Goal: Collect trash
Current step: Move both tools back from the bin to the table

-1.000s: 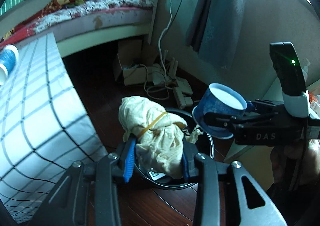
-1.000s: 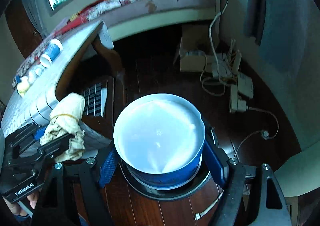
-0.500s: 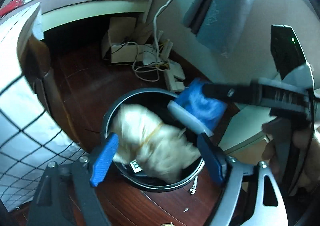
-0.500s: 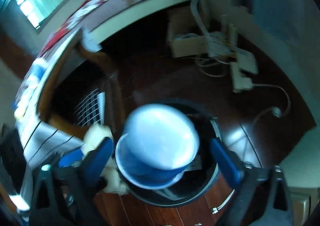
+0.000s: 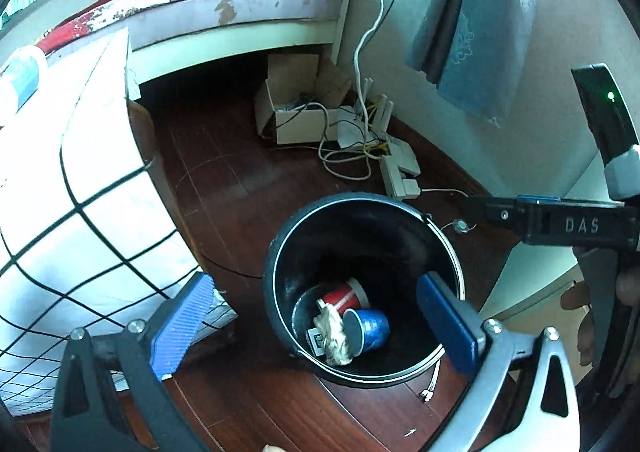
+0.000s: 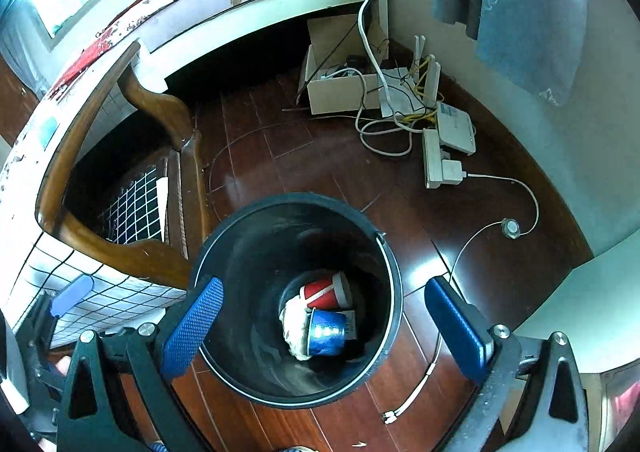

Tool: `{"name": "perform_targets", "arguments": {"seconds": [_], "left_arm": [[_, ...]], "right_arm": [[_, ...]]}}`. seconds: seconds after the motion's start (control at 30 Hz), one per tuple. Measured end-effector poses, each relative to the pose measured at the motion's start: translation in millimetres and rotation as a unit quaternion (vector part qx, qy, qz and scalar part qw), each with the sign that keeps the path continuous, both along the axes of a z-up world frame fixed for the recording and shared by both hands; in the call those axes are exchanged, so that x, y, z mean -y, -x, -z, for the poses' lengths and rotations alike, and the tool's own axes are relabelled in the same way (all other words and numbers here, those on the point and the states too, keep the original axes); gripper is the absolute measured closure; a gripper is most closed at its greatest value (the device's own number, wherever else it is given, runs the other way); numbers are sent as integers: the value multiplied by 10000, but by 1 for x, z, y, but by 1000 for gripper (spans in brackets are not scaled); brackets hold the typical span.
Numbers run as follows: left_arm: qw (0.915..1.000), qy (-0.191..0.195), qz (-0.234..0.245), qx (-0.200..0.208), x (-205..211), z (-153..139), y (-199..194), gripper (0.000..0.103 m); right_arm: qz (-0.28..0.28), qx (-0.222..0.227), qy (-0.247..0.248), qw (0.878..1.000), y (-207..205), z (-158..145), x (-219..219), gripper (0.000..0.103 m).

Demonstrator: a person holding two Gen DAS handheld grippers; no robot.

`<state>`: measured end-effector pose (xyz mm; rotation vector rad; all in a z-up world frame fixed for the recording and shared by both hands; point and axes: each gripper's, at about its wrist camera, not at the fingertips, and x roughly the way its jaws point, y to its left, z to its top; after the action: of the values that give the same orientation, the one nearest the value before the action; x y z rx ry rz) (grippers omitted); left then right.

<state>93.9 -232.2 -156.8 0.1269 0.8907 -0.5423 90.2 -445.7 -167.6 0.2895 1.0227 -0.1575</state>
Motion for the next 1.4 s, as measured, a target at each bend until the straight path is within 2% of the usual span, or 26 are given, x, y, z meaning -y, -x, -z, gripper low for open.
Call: {"name": "perform_targets", "arguments": {"seconds": [0.53,0.7,1.0,1.4], "left_arm": [[9996,-140,-205,148,-7,-7,1,1],[9982,-247,-389,375,-19,-21,6,1],[9947,-231,-625,784,-43,-52,18,1],[9842,-169,-1241,1252,-94,-97,19,1]], "right_arm": [[-339,-64,741,9967,13,-10,-25,1],[-440,69,884,9951,19,-18,-36,1],[-612,450,1031,9918,29,-43,-58,1],[-895,1480,794,9817,22,-97,-105,1]]}}
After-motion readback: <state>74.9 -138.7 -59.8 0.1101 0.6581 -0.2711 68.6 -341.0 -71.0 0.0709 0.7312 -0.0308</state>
